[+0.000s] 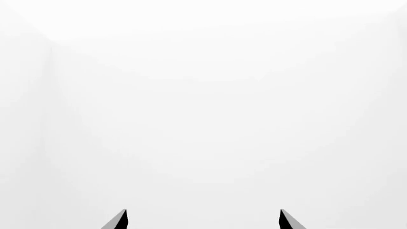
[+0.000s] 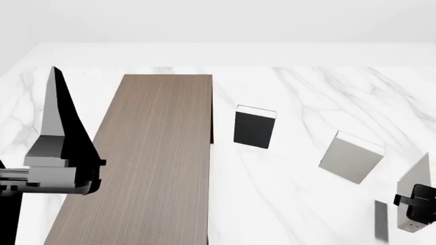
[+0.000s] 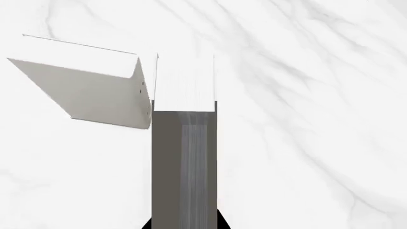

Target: Pick up the book on the right and place it under the cabinet shelf.

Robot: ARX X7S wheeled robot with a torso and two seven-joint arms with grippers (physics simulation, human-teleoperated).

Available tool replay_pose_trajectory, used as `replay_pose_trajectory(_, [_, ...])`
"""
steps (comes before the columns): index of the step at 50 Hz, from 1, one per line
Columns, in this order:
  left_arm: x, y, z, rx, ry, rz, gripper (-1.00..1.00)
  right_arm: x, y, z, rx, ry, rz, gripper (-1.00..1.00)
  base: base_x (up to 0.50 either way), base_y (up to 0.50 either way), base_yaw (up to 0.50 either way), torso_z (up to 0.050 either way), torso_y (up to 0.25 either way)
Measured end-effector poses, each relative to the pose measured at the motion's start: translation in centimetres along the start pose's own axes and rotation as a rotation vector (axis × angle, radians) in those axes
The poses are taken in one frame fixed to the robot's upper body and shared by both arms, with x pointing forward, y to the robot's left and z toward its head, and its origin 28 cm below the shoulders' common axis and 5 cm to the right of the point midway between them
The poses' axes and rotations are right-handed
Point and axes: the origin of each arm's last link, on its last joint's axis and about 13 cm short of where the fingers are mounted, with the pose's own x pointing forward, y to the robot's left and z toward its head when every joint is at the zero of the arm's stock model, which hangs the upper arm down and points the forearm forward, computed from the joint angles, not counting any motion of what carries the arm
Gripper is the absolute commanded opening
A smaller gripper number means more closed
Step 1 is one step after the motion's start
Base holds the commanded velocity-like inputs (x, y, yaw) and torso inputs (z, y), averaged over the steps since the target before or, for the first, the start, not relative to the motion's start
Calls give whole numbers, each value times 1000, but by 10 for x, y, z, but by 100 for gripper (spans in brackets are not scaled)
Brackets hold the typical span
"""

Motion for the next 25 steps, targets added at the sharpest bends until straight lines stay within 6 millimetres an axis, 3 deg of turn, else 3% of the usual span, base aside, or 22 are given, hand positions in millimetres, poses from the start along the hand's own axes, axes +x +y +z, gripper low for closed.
replay_pose_trajectory(25, [-17, 4, 8, -26, -6, 11, 100, -45, 32, -64, -87, 13, 174, -100, 0, 0, 0, 0, 1])
